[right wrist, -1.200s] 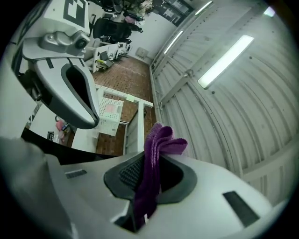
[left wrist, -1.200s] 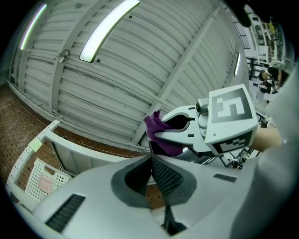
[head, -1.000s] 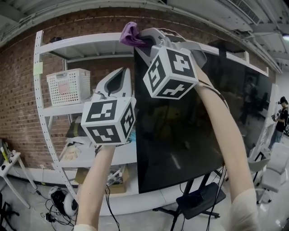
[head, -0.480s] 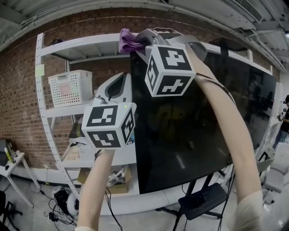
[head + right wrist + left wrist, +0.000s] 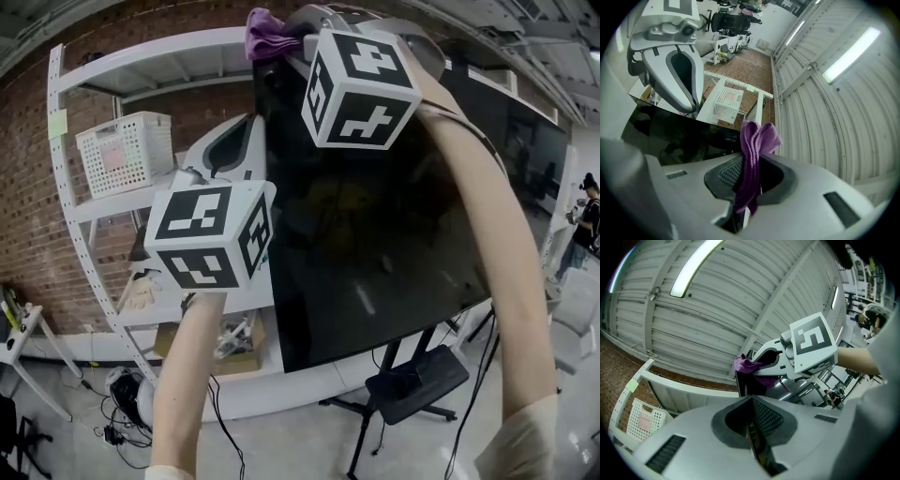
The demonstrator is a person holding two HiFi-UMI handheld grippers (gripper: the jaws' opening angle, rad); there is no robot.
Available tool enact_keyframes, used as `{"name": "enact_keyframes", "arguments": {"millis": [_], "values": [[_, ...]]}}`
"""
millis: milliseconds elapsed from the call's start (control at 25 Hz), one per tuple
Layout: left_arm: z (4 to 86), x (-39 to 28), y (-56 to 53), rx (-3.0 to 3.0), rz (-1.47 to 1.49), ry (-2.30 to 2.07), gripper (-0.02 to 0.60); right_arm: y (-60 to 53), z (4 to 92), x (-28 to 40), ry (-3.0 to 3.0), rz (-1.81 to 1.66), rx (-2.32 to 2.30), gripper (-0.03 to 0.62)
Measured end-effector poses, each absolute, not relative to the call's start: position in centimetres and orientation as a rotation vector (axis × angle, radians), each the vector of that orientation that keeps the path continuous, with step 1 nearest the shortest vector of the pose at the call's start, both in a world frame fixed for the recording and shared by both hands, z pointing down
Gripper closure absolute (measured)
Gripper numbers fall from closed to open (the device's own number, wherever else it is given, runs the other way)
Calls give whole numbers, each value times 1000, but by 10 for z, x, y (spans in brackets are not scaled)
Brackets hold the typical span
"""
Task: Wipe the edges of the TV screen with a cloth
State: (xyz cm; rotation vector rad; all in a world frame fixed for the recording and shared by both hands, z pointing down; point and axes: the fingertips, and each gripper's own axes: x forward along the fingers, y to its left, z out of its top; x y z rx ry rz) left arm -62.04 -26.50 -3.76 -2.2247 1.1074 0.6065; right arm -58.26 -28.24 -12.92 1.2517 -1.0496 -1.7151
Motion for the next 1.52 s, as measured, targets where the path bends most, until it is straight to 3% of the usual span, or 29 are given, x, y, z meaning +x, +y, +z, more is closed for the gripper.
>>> {"name": "enact_keyframes", "arguments": {"millis": [320, 720, 1520], "values": [[-47, -580, -262, -2177, 603, 1158, 566, -283, -129, -532, -1099, -1718, 1268, 533], [-68, -463, -247, -2057, 588, 1243, 566, -284, -128, -442, -1125, -1733, 1166, 533], [-45, -345, -253, -2050, 606, 1337, 566, -285, -130, -308, -1160, -1779, 1155, 533]]}}
